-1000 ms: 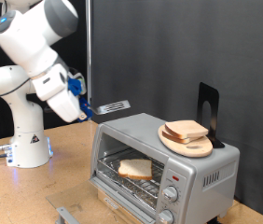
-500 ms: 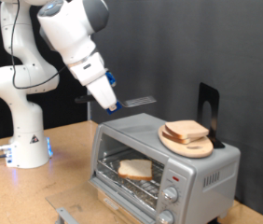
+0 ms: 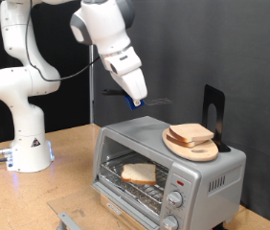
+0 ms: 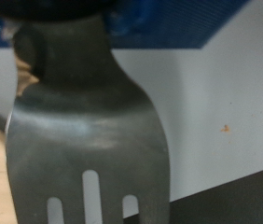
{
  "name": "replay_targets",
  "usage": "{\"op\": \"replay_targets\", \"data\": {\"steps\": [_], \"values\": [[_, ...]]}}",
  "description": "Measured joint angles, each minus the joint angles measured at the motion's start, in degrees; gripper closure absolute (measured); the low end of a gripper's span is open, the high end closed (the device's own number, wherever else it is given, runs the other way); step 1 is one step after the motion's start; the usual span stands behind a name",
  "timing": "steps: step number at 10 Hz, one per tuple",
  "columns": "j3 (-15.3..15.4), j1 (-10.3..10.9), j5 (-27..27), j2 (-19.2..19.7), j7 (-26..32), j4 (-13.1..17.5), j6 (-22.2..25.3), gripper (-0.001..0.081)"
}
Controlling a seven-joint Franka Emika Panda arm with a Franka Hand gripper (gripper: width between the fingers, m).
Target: Make a piece of toast with the oven
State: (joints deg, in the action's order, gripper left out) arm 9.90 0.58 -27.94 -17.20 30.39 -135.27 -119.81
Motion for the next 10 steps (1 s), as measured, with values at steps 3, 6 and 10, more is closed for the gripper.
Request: {"op": "replay_targets", "data": {"steps": [3,6,10], "values": [[2.26,-0.02,2.02,2.23,-1.67,-0.82,-1.32,0.0411],[3.59,-0.02,2.09,3.92,-1.82,-2.26,-3.71,0.0411],[4.82,-0.02,2.01,4.22,-1.84,-4.31,-5.31,0.0411]]}}
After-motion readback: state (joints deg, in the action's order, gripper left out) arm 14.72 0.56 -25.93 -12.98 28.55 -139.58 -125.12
